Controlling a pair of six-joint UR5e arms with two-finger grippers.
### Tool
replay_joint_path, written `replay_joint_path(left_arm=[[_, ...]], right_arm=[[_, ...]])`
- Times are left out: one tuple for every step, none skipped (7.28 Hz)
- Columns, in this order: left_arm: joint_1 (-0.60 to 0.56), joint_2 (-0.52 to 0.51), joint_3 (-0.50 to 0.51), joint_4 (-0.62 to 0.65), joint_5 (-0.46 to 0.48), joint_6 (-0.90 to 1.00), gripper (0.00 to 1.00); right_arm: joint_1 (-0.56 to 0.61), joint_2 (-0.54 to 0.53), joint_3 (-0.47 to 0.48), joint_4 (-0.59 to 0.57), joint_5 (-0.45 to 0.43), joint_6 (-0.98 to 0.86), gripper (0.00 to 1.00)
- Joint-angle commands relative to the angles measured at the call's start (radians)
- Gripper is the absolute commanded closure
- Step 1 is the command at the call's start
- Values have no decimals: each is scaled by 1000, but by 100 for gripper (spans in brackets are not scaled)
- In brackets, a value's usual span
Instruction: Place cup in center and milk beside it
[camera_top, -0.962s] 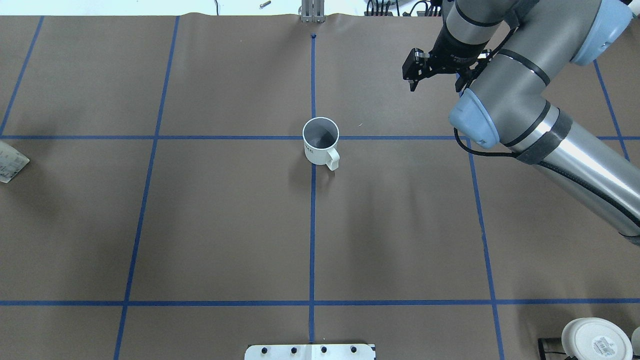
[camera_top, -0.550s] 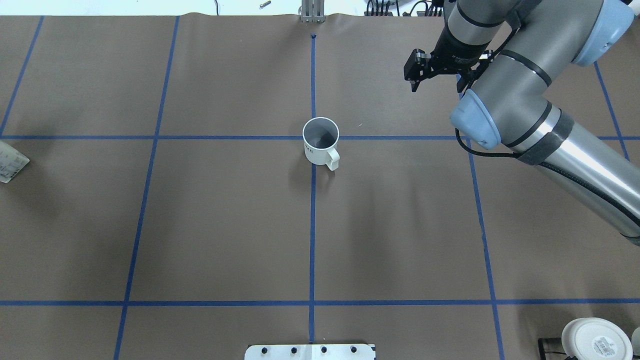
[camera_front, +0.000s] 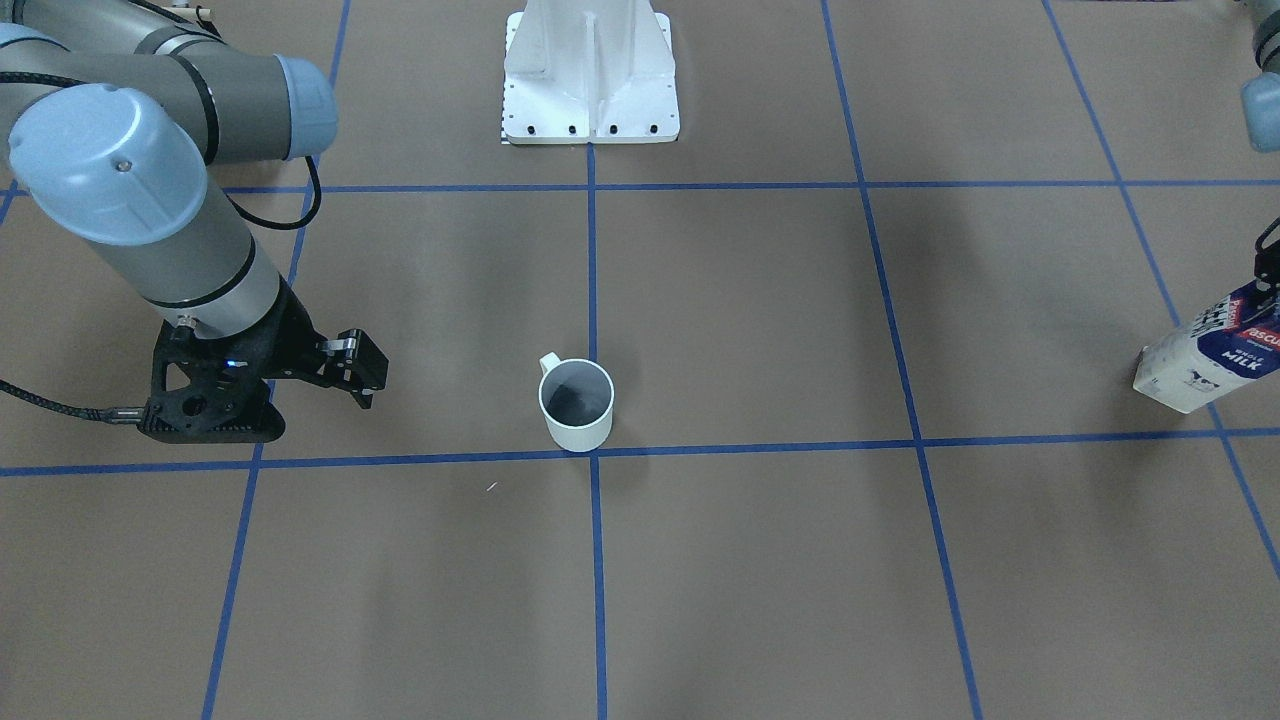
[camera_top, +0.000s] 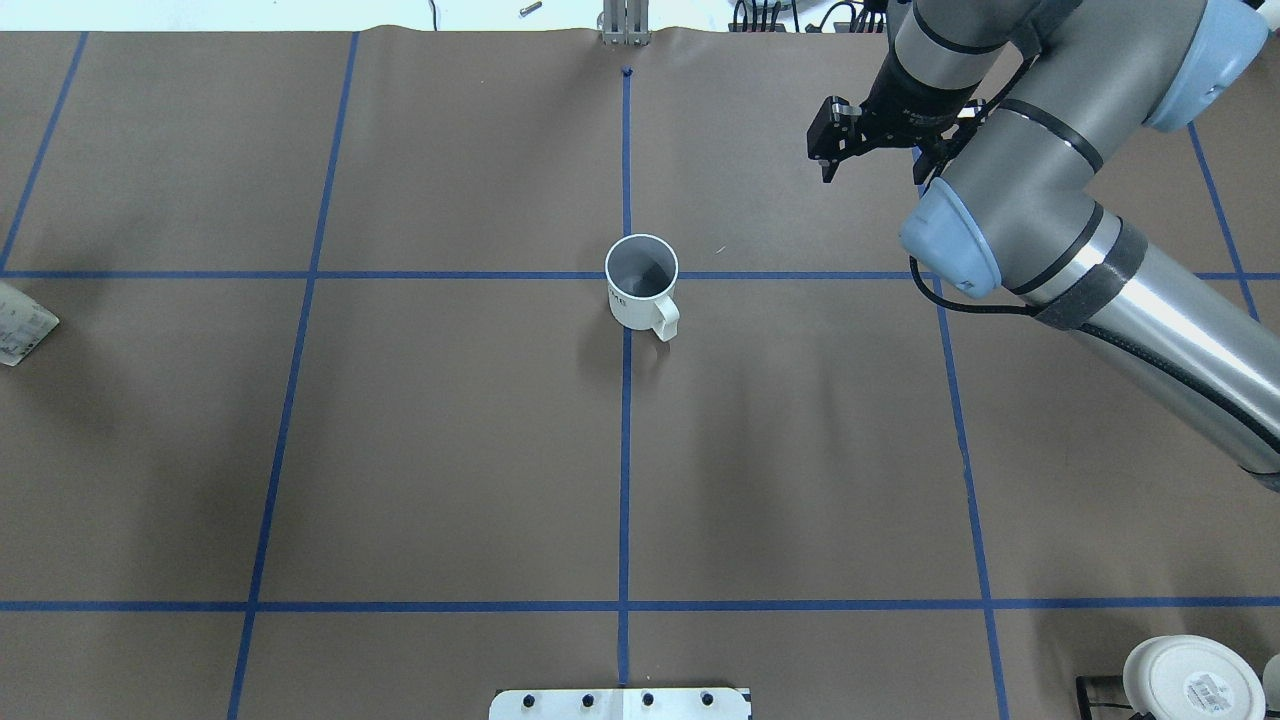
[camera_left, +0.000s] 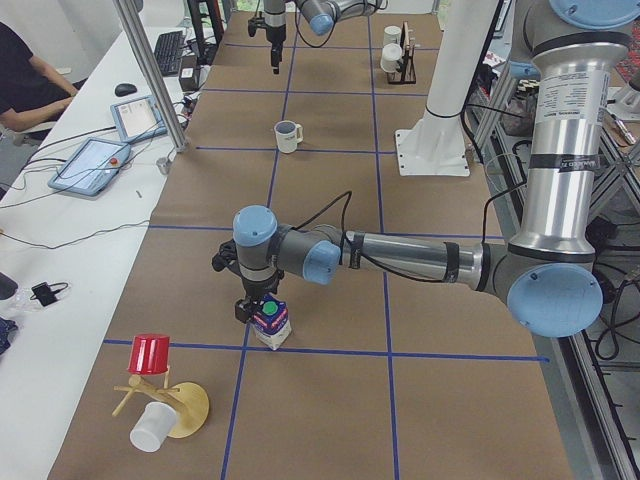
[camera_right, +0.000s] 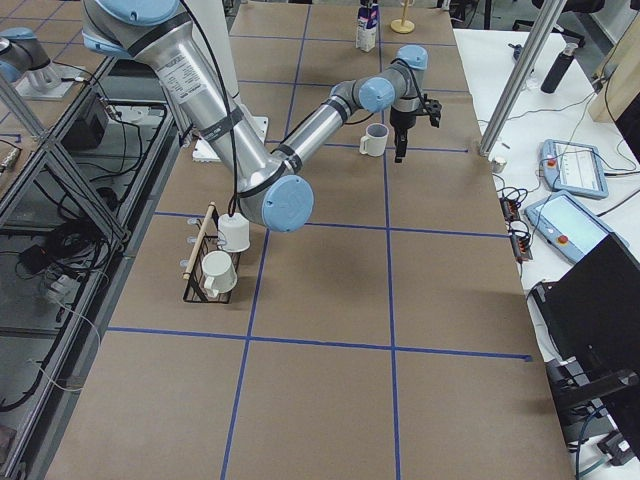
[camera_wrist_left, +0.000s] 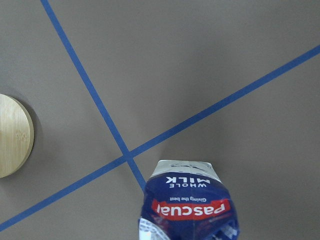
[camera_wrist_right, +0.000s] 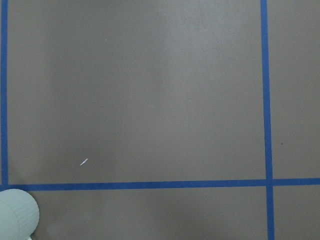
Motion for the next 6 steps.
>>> replay_joint_path(left_arm=[[16, -1, 7, -6, -3, -6, 2], [33, -1, 10, -4, -3, -7, 2], [34, -1, 11, -3, -4, -6, 2], [34, 6, 11, -3, -4, -6, 2], [34, 12, 11, -3, -4, -6, 2], [36, 24, 10, -3, -4, -3, 2]], right_arm=[[0, -3, -1, 0, 1, -1, 0], [0, -3, -1, 0, 1, -1, 0], [2, -5, 1, 0, 0, -1, 0], [2, -5, 1, 0, 1, 1, 0], [2, -5, 1, 0, 0, 1, 0], [2, -5, 4, 0, 0, 1, 0]])
